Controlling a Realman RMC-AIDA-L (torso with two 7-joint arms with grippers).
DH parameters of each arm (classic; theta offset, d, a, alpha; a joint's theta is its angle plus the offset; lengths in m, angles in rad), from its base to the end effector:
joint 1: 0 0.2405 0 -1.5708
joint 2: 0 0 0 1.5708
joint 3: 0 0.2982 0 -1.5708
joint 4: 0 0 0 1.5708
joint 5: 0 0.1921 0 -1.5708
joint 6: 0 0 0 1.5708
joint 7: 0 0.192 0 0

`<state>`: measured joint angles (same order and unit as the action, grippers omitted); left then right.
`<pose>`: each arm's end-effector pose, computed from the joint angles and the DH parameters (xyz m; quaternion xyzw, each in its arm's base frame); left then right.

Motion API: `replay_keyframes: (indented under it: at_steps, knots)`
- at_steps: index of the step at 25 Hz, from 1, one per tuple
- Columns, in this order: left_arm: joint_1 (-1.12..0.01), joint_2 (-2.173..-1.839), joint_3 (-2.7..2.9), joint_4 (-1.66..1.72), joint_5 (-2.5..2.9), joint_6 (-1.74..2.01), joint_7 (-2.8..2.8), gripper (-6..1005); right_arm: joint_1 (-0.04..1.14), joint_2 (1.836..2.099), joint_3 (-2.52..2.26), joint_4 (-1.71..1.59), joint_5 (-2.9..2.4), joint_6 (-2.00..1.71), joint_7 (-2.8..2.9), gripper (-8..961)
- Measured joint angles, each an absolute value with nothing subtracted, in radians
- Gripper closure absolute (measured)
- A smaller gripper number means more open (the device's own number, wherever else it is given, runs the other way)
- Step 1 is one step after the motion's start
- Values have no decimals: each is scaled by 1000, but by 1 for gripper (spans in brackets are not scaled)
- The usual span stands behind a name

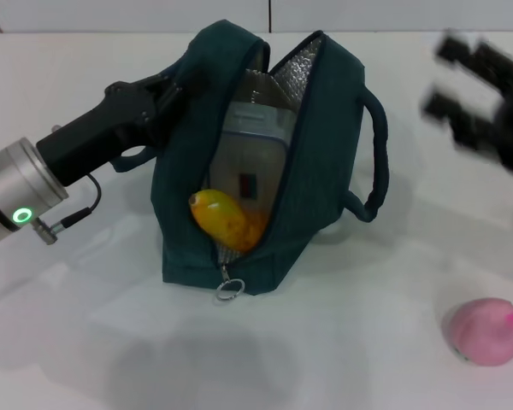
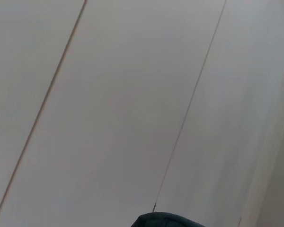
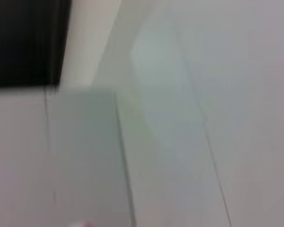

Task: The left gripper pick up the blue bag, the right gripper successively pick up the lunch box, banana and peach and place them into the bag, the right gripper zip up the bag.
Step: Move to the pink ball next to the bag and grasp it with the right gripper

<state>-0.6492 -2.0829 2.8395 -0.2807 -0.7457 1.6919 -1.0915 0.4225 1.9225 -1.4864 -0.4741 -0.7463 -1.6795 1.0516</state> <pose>-0.2386 0.3688 -0.0436 -0.8219 -0.2525 -0.4645 0.2121 0.2085 0.3273 0.0022 -0.8414 0.0996 0.5113 0.1437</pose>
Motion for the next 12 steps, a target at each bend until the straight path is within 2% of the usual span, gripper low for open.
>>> replay_keyframes:
  at_steps: [3,5,7,12]
  knots:
    - [-639,-2082,2839,-283,-747,1692,-1091,916,353,1843,-1420,-495,-970,-1693,973,123]
    - [-635,-2081,2840,-285,-747,1692,-1091,915,333,1833,-1385,-494,-1046,-1695,944,124]
    - [-633,-2081,2841,-286,-747,1692,-1091,914,290,1834,-1305,-487,-1173,-1694,875,124]
    - [-634,-2081,2842,-284,-747,1692,-1091,911,199,1879,-1102,-486,-1416,-1695,737,125]
